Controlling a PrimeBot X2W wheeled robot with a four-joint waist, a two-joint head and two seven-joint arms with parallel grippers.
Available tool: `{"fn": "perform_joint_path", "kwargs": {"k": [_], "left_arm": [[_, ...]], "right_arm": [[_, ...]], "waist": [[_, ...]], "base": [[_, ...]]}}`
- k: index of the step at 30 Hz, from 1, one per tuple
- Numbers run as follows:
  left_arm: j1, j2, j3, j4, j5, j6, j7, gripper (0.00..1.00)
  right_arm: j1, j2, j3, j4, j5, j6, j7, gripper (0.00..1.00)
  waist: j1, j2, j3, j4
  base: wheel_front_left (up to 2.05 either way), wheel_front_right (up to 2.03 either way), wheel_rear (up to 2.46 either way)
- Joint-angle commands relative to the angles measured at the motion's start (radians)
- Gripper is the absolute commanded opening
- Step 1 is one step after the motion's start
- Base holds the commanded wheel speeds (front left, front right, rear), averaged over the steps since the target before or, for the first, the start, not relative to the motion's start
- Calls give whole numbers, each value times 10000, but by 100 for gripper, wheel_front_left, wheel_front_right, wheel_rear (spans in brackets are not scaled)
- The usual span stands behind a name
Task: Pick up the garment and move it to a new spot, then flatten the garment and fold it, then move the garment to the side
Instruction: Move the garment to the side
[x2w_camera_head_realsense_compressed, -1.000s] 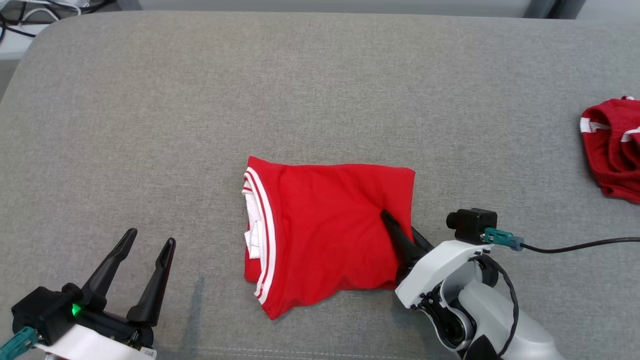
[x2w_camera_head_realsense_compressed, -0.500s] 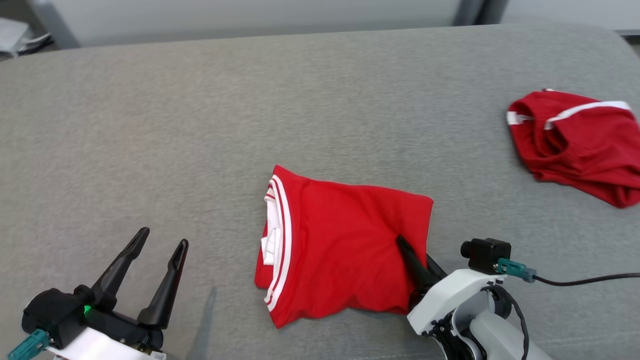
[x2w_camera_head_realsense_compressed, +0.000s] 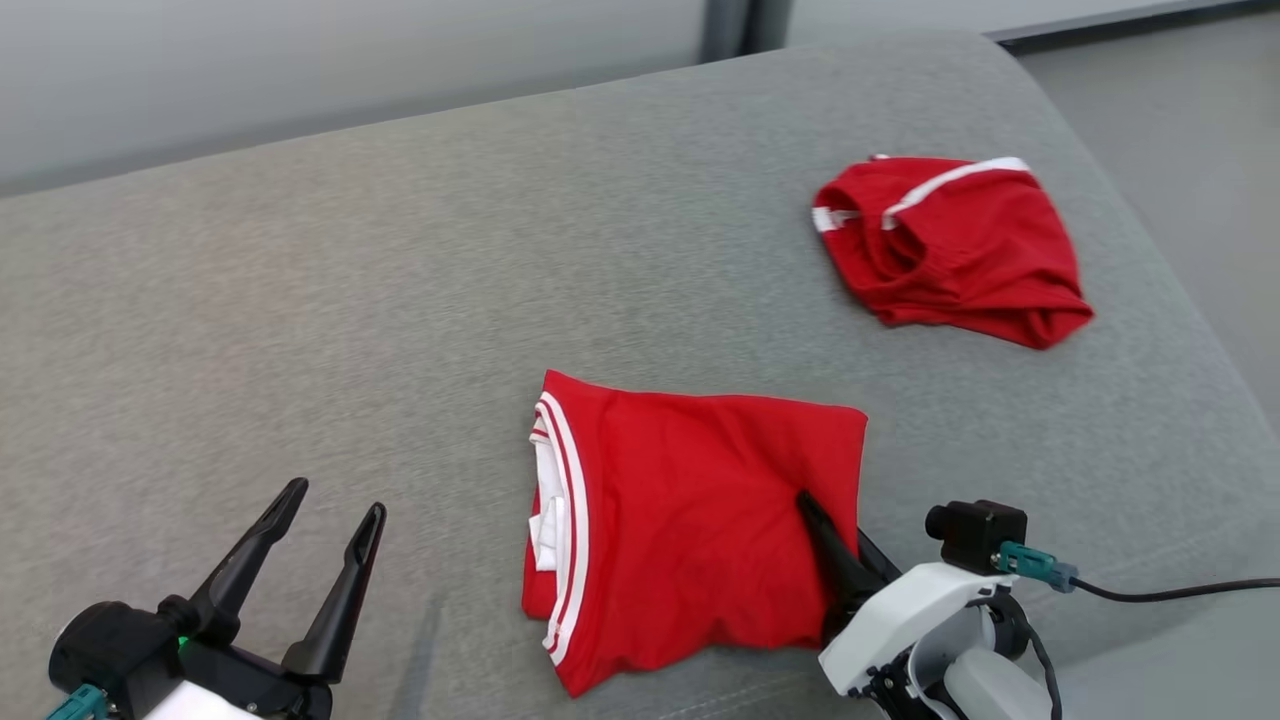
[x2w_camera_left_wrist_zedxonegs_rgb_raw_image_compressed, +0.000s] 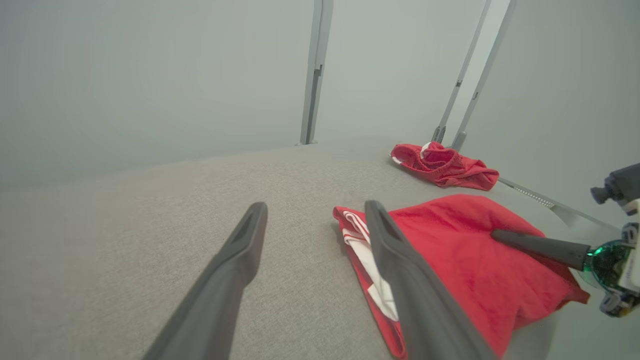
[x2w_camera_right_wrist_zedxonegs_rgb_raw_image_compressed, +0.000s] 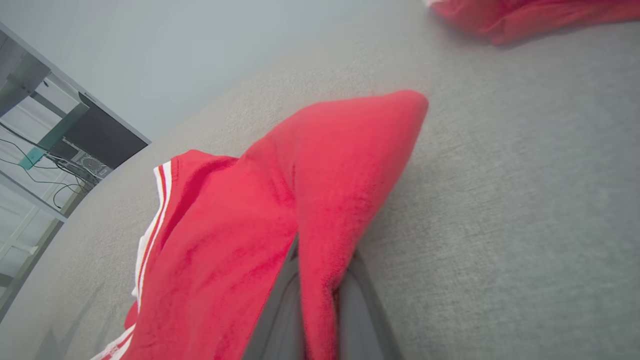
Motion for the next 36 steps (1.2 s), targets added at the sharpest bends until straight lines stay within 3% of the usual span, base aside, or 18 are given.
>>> {"fn": "perform_joint_path", "kwargs": {"k": [1, 9, 16, 24, 36], "left_arm": [[-147, 231, 478, -334, 147, 4, -59, 100], [55, 468, 619, -764, 193, 4, -59, 100], [149, 855, 626, -1035, 96, 4, -59, 100], [152, 1458, 590, -1421, -62, 4, -59, 100], [-97, 1812, 443, -1959, -159, 4, -59, 100]], "right_arm": [[174, 64, 35, -255, -147, 29, -108, 0], [350, 64, -212, -544, -482, 29, -108, 0], [-77, 64, -752, -767, -1787, 29, -108, 0], [-1625, 64, -3122, -1557, -4724, 29, 168, 0], [-2943, 64, -5880, -2514, -6869, 29, 1866, 0]], "waist": [[0, 0, 51, -503], [0, 0, 515, -1139], [0, 0, 980, -1125], [0, 0, 1528, -549], [0, 0, 2006, 303]], "base": [[0, 0, 0], [0, 0, 0], [0, 0, 0], [0, 0, 0], [0, 0, 0]]}}
